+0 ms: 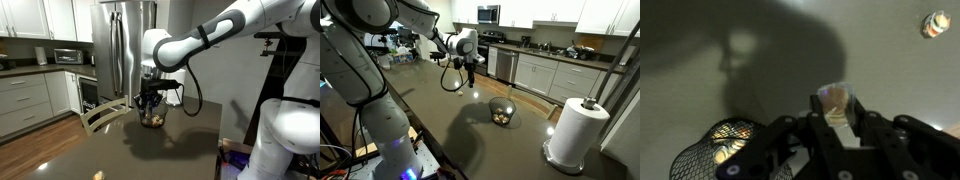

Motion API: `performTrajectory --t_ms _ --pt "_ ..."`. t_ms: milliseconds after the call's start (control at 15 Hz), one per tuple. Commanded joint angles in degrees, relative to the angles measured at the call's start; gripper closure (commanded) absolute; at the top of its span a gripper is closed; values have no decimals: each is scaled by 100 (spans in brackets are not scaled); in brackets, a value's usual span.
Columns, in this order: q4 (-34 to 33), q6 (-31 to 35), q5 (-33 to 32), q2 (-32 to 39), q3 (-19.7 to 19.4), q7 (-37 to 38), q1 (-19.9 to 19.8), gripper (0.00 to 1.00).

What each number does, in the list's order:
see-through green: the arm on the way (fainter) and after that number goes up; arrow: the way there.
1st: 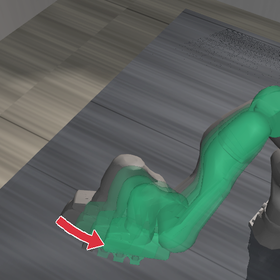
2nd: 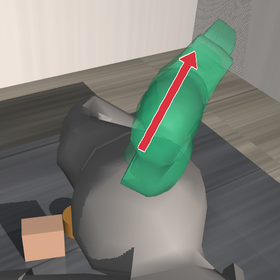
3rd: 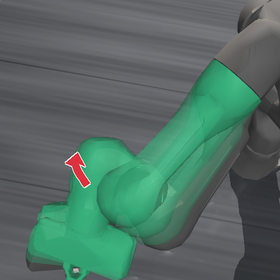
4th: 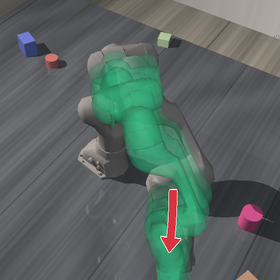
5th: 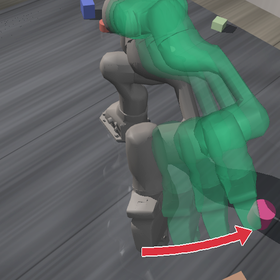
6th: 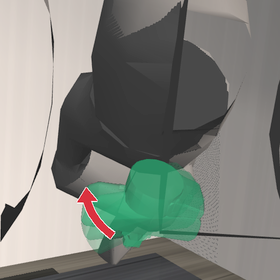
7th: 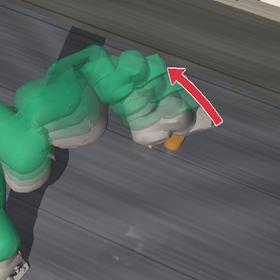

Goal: Move a packet from the counter to the basket

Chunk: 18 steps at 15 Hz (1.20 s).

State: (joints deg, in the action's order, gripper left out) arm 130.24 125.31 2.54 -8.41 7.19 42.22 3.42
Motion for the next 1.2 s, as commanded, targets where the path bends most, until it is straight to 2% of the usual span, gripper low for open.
performTrajectory --t_ms 0,600,1133 --pt "-184 45 -367 57 -62 322 -172 88" --pt "-450 175 -1111 268 -314 999 -460 88" --pt "-935 168 -1043 791 -679 1017 -553 88"
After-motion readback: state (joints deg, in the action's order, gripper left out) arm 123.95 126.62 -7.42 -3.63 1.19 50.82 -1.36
